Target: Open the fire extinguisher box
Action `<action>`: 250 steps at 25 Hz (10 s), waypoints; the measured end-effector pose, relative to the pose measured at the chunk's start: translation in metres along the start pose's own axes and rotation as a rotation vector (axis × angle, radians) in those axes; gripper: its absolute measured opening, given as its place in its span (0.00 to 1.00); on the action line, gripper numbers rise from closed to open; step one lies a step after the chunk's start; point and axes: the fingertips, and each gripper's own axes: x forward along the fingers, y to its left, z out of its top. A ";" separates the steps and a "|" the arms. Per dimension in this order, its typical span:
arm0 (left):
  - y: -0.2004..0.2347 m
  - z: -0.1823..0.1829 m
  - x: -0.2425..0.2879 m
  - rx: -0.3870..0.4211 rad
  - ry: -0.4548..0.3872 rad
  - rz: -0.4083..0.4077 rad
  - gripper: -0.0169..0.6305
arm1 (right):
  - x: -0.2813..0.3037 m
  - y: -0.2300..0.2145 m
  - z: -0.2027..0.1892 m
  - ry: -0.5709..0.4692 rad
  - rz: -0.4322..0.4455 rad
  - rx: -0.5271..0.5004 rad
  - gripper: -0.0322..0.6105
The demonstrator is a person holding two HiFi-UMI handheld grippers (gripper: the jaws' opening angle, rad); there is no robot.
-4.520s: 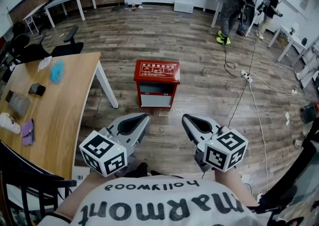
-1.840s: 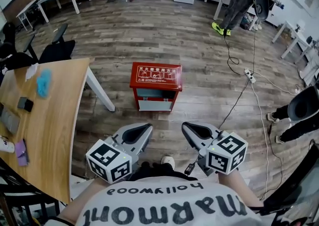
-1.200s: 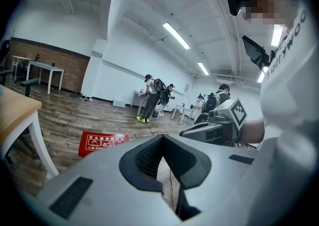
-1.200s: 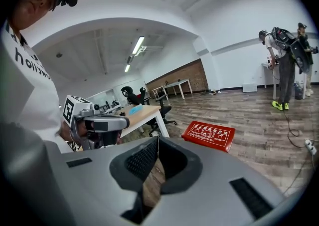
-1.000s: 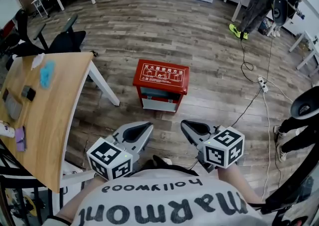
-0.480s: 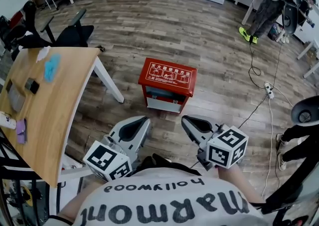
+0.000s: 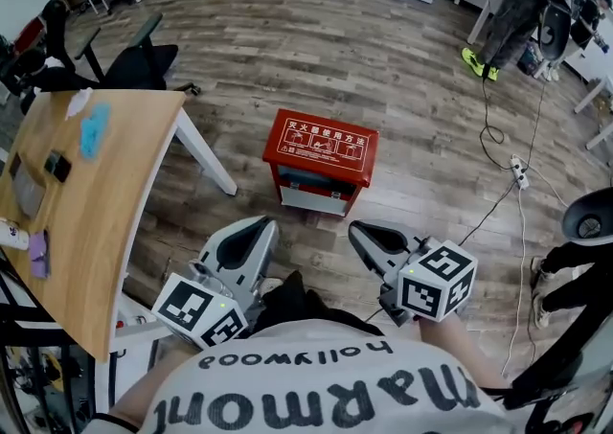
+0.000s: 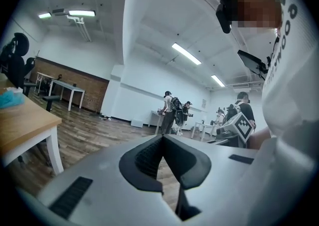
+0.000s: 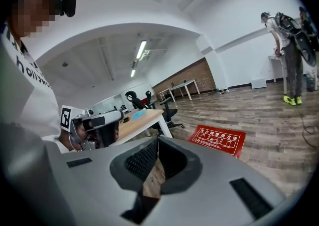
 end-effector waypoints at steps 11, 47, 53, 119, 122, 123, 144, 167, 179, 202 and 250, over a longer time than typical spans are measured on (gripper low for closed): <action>0.033 0.005 0.033 -0.013 0.039 -0.007 0.03 | 0.008 -0.028 0.004 0.056 -0.087 0.015 0.06; 0.219 0.001 0.137 -0.001 0.225 -0.188 0.03 | 0.142 -0.115 0.044 0.057 -0.430 0.085 0.06; 0.250 -0.050 0.161 -0.049 0.265 -0.138 0.03 | 0.174 -0.155 0.003 0.174 -0.455 -0.054 0.07; 0.259 -0.045 0.255 -0.181 0.270 0.029 0.03 | 0.240 -0.348 0.035 0.621 -0.376 -0.868 0.25; 0.273 -0.035 0.273 -0.171 0.277 -0.003 0.03 | 0.243 -0.359 0.045 0.634 -0.388 -0.848 0.25; 0.279 -0.032 0.279 -0.167 0.282 -0.010 0.03 | 0.244 -0.362 0.048 0.638 -0.389 -0.841 0.25; 0.343 -0.018 0.346 -0.185 0.325 -0.120 0.03 | 0.270 -0.423 0.078 0.753 -0.468 -0.833 0.20; 0.345 -0.008 0.327 -0.213 0.303 0.126 0.03 | 0.287 -0.464 0.082 0.747 -0.302 -0.836 0.20; 0.338 -0.015 0.322 -0.202 0.305 0.174 0.03 | 0.304 -0.490 0.077 0.725 -0.158 -0.832 0.21; 0.311 -0.057 0.307 -0.241 0.407 0.149 0.03 | 0.323 -0.516 0.066 0.730 -0.081 -0.789 0.24; 0.302 -0.065 0.286 -0.190 0.413 0.165 0.03 | 0.314 -0.527 0.098 0.628 -0.046 -0.679 0.34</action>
